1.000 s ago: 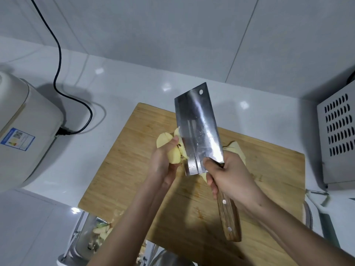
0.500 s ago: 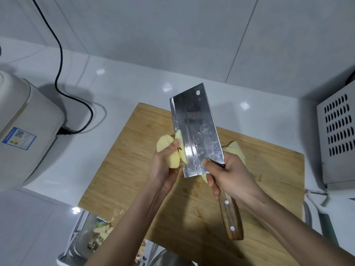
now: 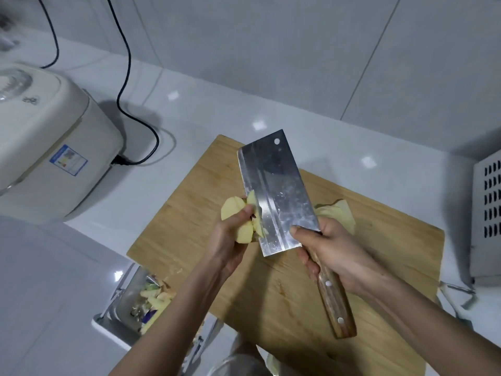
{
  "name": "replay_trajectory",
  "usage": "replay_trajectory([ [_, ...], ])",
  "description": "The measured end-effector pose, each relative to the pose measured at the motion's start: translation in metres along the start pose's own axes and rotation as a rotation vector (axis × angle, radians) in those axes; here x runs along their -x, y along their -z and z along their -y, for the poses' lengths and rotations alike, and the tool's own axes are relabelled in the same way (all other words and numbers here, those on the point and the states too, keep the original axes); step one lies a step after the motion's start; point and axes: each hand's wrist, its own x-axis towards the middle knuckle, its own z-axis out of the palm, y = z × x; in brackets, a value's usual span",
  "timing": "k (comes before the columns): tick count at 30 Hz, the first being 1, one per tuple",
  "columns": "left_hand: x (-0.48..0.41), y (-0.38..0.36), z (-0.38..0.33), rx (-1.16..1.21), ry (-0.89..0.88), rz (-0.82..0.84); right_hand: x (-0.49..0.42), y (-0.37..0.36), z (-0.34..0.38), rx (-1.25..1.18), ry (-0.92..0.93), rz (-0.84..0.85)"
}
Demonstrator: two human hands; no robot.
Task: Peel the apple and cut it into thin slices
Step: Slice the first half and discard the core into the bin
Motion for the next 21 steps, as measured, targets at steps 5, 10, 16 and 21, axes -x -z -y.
replay_trajectory([
  [5,0.019,0.015,0.004,-0.025,-0.028,-0.01,0.006,0.006,0.005,0.115,-0.031,0.119],
  [10,0.026,0.017,0.005,-0.027,-0.06,-0.079,0.016,-0.008,0.002,0.132,0.004,0.077],
  [16,0.03,0.029,-0.006,-0.018,-0.019,-0.023,0.016,-0.029,0.001,0.166,0.114,0.065],
  [21,0.024,0.058,-0.036,-0.099,0.018,0.043,0.01,-0.061,0.005,0.151,0.124,0.051],
])
